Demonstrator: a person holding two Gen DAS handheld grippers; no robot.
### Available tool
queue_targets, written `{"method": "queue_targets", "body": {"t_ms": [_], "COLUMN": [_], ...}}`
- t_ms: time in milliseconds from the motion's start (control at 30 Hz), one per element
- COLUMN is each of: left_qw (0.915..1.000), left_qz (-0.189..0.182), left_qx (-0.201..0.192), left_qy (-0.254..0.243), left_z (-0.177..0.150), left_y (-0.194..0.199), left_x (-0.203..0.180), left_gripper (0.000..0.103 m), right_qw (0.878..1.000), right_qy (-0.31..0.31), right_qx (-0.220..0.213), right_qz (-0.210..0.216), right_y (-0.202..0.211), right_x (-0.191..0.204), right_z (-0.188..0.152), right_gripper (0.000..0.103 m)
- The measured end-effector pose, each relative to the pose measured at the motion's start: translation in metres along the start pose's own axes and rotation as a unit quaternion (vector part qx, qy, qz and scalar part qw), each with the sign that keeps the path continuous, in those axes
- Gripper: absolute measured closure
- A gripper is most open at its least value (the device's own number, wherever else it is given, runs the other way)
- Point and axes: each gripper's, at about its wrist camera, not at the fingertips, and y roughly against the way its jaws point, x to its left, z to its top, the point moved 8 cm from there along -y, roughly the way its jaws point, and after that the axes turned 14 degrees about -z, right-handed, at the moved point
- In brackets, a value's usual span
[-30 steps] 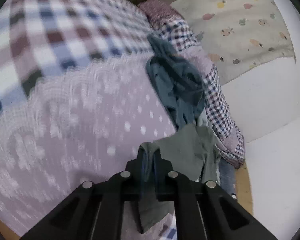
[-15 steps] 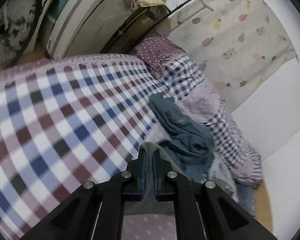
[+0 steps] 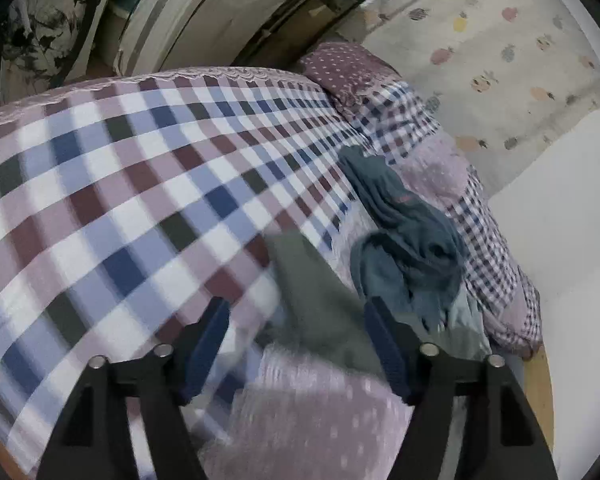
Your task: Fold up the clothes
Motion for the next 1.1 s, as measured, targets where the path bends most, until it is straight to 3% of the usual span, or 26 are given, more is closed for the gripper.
{"method": "queue_targets", "body": {"t_ms": [100, 167, 300, 400, 533, 767, 867, 900, 933, 967, 1000, 1033, 1100], "left_qw": [0.9993, 0.9954, 0.9778, 0.9559, 0.9163, 0.8617, 0.847, 0.8437, 0.8424, 0.8411, 0.8411, 0.8406, 0.8411], "left_qz": [-0.01, -0.018, -0.033, -0.044, -0.057, 0.0, 0.017, 0.025, 0.039, 0.052, 0.062, 0.076, 0.086], "left_qx": [0.026, 0.07, 0.159, 0.225, 0.308, 0.411, 0.429, 0.432, 0.435, 0.437, 0.439, 0.442, 0.442], "left_qy": [-0.027, -0.062, -0.132, -0.184, -0.249, -0.298, -0.314, -0.317, -0.316, -0.315, -0.309, -0.304, -0.299], "left_z": [-0.036, -0.081, -0.171, -0.238, -0.325, -0.406, -0.419, -0.422, -0.423, -0.424, -0.423, -0.423, -0.422], "left_y": [0.025, 0.02, 0.01, 0.005, -0.002, -0.028, -0.034, -0.036, -0.039, -0.042, -0.044, -0.044, -0.042], "left_x": [-0.02, -0.045, -0.094, -0.129, -0.174, -0.175, -0.176, -0.174, -0.17, -0.166, -0.162, -0.157, -0.154], "left_gripper": [0.026, 0.026, 0.025, 0.025, 0.025, 0.025, 0.025, 0.025, 0.028, 0.032, 0.052, 0.079, 0.097], "right_qw": [1.0, 0.999, 0.998, 0.998, 0.997, 0.996, 0.995, 0.995, 0.994, 0.994, 0.994, 0.994, 0.993], "right_qy": [-0.023, -0.03, -0.026, -0.021, -0.012, 0.004, 0.021, 0.026, 0.03, 0.033, 0.036, 0.039, 0.045], "right_qx": [0.015, 0.027, 0.051, 0.063, 0.08, 0.09, 0.094, 0.099, 0.102, 0.104, 0.106, 0.105, 0.107], "right_qz": [-0.014, -0.014, -0.012, -0.002, 0.009, 0.024, 0.02, 0.017, 0.012, 0.008, 0.005, 0.002, -0.003], "right_y": [0.005, 0.005, -0.001, -0.013, -0.034, -0.055, -0.058, -0.06, -0.062, -0.062, -0.063, -0.061, -0.054], "right_x": [-0.044, -0.064, -0.086, -0.09, -0.093, -0.085, -0.08, -0.079, -0.079, -0.079, -0.079, -0.08, -0.081], "right_z": [-0.018, -0.031, -0.06, -0.077, -0.097, -0.105, -0.106, -0.107, -0.109, -0.11, -0.111, -0.111, -0.111], "right_gripper": [0.061, 0.061, 0.061, 0.061, 0.061, 0.061, 0.066, 0.074, 0.09, 0.097, 0.1, 0.101, 0.102]}}
